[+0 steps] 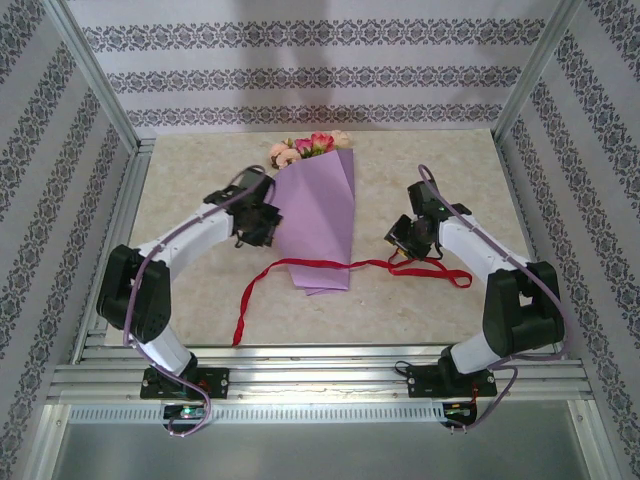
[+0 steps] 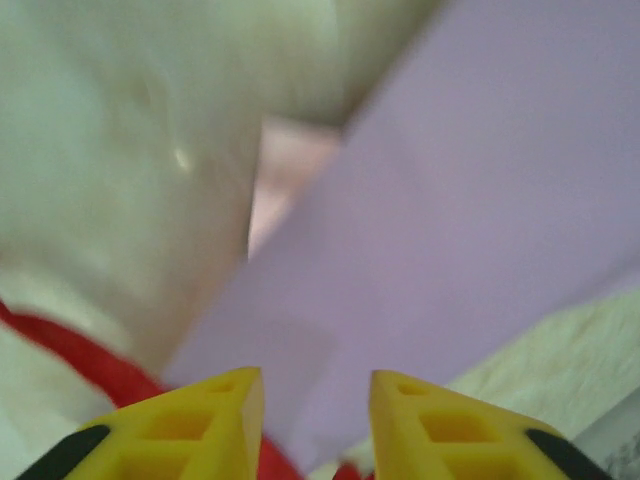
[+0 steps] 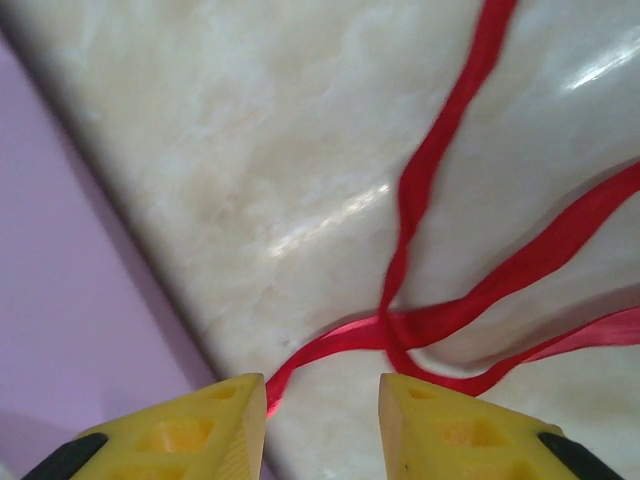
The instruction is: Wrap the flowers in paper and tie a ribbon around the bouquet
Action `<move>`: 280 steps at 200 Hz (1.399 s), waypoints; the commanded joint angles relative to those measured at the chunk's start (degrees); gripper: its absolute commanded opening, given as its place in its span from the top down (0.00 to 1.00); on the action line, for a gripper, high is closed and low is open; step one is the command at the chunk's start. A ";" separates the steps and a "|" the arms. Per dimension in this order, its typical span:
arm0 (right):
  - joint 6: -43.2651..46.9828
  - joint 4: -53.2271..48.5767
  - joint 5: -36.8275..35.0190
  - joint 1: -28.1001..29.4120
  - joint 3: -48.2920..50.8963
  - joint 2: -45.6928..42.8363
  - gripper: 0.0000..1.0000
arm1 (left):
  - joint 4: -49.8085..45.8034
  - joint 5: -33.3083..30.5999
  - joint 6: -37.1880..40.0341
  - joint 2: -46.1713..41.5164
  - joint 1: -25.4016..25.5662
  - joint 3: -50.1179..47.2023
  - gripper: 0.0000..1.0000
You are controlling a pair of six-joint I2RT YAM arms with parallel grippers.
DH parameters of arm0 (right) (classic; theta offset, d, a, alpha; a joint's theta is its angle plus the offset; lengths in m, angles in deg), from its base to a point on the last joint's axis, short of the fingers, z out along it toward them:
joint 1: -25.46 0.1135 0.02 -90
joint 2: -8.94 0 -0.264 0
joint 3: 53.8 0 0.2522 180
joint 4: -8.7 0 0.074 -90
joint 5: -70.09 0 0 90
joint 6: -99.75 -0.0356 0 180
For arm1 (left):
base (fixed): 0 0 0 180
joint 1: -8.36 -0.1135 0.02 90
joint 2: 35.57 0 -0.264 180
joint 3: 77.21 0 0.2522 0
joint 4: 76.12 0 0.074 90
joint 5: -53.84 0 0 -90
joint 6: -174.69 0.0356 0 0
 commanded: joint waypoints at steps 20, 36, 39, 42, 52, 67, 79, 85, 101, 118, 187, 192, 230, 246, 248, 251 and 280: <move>2.41 1.76 1.23 -0.77 0.05 7.50 0.65 | 1.30 3.08 -14.00 1.66 12.68 -1.66 0.61; 2.08 2.51 1.31 -0.53 -1.30 9.86 0.66 | 2.90 3.98 -17.34 4.44 14.59 -1.52 0.52; 2.07 2.58 1.34 -0.57 -1.61 10.19 0.66 | 2.95 4.23 -17.63 4.99 14.91 -1.30 0.51; 2.09 2.59 1.27 -0.56 -1.78 10.55 0.66 | 2.96 4.24 -17.94 5.47 15.04 -1.00 0.51; 2.19 2.65 1.32 -0.44 -2.44 11.20 0.66 | 2.53 3.64 -19.20 6.63 15.57 -0.28 0.47; 2.20 2.68 1.59 -0.30 -2.94 11.57 0.67 | 3.24 2.37 -21.73 7.95 15.77 -0.42 0.47; 2.14 2.94 1.75 -0.17 -2.85 11.22 0.67 | 5.05 1.54 -24.11 9.18 15.60 -0.79 0.47; 2.00 2.96 1.75 -0.09 -2.70 10.91 0.67 | 6.38 1.62 -25.10 9.90 15.51 -0.87 0.47; 1.88 3.36 1.94 -0.08 -1.93 10.21 0.67 | 7.20 1.57 -26.04 12.50 15.44 0.91 0.47; 1.64 3.67 2.10 -0.11 -1.33 9.83 0.67 | 7.15 1.24 -25.86 14.85 15.42 3.12 0.48; 2.00 4.53 2.04 -0.79 -1.24 11.97 0.77 | 6.72 -1.47 -23.58 14.09 13.86 2.50 0.83; 1.98 4.59 1.96 -0.82 -1.32 12.38 0.78 | 6.51 -1.69 -23.30 13.71 13.71 2.41 0.85; -0.34 7.58 2.74 -1.40 0.73 13.59 0.93 | 8.38 -1.91 -22.22 10.18 12.06 -0.63 1.00; -0.96 7.95 1.99 -1.58 1.09 12.64 1.00 | 8.56 -2.50 -21.02 8.41 10.93 -1.79 1.00; -0.99 7.96 1.88 -1.58 1.12 12.34 1.00 | 8.57 -2.59 -20.74 8.14 10.74 -1.89 1.00; -1.08 8.02 1.63 -1.58 1.18 11.91 1.00 | 8.58 -2.65 -20.39 7.77 10.45 -2.08 1.00; -1.59 7.73 -0.40 -1.80 0.81 7.95 1.00 | 10.41 -1.21 -15.57 5.32 6.69 -2.84 1.00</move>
